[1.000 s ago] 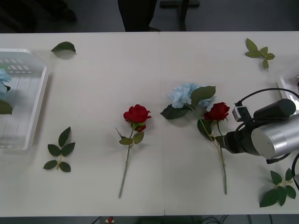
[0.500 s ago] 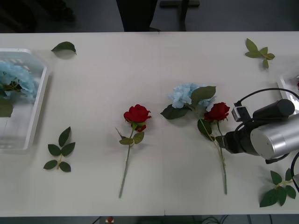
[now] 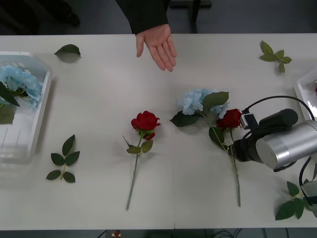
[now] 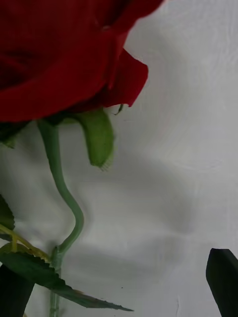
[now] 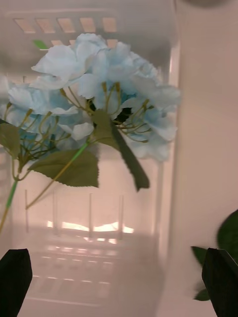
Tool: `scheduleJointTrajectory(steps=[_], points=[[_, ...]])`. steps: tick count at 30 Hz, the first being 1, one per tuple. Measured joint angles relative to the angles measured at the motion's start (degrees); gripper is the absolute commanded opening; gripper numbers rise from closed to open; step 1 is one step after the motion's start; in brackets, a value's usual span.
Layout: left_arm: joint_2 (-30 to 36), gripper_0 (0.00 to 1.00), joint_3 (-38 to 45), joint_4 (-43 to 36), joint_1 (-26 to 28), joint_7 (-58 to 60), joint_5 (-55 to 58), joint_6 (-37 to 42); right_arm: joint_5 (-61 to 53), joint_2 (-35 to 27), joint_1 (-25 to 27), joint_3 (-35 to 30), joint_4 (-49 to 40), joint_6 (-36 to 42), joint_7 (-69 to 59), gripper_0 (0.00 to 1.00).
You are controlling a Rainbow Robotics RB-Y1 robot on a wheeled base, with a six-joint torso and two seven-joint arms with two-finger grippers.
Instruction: Place the red flowers into the right box and the blue flowers into the left box. If a person shows an open palm, hand one flower to the person first, then continue sorting.
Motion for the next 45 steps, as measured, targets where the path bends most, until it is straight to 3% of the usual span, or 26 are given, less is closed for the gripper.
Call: scheduleJointTrajectory(steps=[3,6,12,18,22,23,26,30,31,32,33,34,45], points=[[-0.6,1.0,-4.0,-2.7,-3.3,9.3,0.5,2.6,0.5,0.6,0.0,0.3,0.0,0.0,0.0,1.0],[-3.0,1.0,-9.0,-5.0,-6.0,10.2,0.3,2.5,0.5,1.8,0.0,0.2,0.0,0.0,0.0,1.0],[-9.8,1.0,-18.8,-7.5,-7.5,25.2,-4.5,-3.7,0.5,2.6,0.0,0.3,0.4,-0.9,0.0,1.0],[-11.6,1.0,-20.4,-7.5,-7.5,20.8,-5.4,-4.8,0.5,2.6,0.0,0.3,1.2,-1.9,0.0,0.99],[-11.6,1.0,-20.1,-7.5,-7.5,20.8,-5.4,-4.8,0.5,2.6,0.0,0.3,1.2,-1.9,0.0,0.61],[-11.6,1.0,-20.1,-7.5,-7.5,20.8,-5.3,-4.8,0.5,2.6,0.0,0.3,1.3,-1.9,0.0,0.56],[-11.6,1.0,-20.1,-7.5,-7.5,20.8,-5.3,-4.8,0.5,2.6,0.0,0.3,2.1,-2.2,0.0,0.52],[-11.6,1.0,-20.1,-7.5,-7.5,20.8,-5.3,-4.8,0.1,2.6,0.0,0.3,3.0,-4.3,0.0,0.35],[-11.6,1.0,-20.1,-7.5,-7.5,20.8,-5.3,-4.8,0.0,2.6,0.0,0.3,3.0,-4.3,0.0,0.28],[-11.6,1.0,-20.1,-7.5,-7.5,20.8,-5.3,-4.8,0.0,2.6,0.0,0.3,3.0,-4.3,0.0,0.11],[-11.6,1.0,-20.1,-7.5,-7.5,20.8,-5.3,-4.8,0.0,2.6,0.0,0.3,3.0,-4.3,0.0,0.03],[-11.6,1.0,-20.1,-7.5,-7.5,20.8,-5.3,-4.8,0.0,2.6,0.0,0.3,3.0,-4.3,0.0,0.0],[-11.6,1.0,-20.1,-7.5,-7.5,20.8,-5.3,-4.8,-0.1,2.4,0.0,0.1,2.7,-4.0,0.0,0.0]])
